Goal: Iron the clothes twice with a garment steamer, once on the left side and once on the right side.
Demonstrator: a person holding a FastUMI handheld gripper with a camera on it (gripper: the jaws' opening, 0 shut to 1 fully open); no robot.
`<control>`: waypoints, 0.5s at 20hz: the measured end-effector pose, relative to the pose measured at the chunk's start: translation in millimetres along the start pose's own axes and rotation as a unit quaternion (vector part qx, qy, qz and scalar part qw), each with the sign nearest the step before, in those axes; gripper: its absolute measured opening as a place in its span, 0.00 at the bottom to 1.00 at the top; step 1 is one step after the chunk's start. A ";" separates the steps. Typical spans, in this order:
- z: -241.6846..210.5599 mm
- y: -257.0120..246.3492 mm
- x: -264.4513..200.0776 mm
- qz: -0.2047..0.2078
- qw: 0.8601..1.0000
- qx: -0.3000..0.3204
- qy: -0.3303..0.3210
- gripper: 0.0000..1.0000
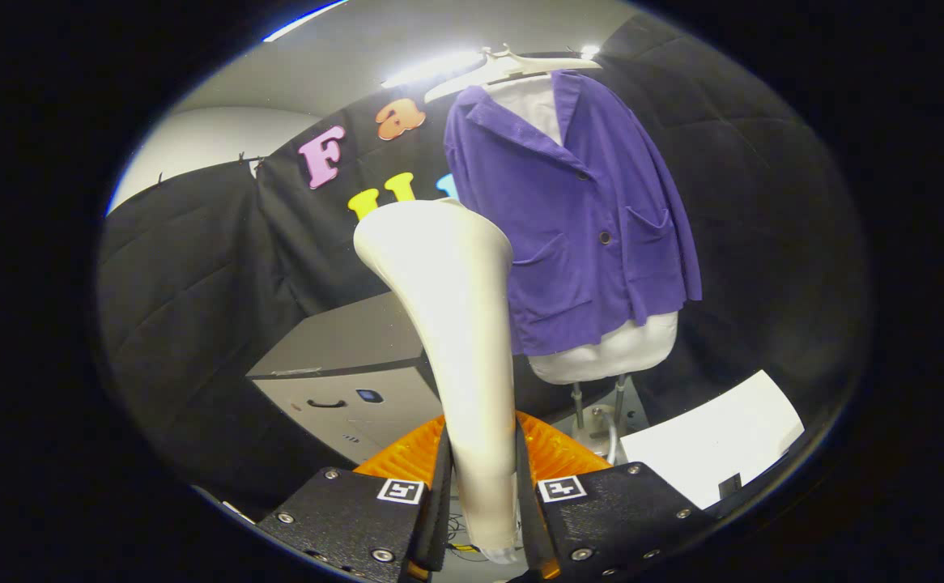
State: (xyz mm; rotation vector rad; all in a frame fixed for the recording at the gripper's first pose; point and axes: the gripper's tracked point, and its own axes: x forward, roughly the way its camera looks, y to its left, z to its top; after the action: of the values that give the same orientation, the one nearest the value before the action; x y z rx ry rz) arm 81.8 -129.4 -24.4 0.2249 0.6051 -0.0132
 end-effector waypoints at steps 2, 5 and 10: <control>-4.4 17.7 -8.6 0.017 1.000 -0.010 -0.003 0.37; -19.2 34.9 -23.4 0.041 0.999 -0.015 0.002 0.37; -29.3 55.9 -33.2 0.058 0.998 -0.029 0.017 0.37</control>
State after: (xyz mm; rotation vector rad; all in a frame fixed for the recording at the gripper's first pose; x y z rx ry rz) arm 42.4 -70.4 -17.5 0.2048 0.6251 0.1196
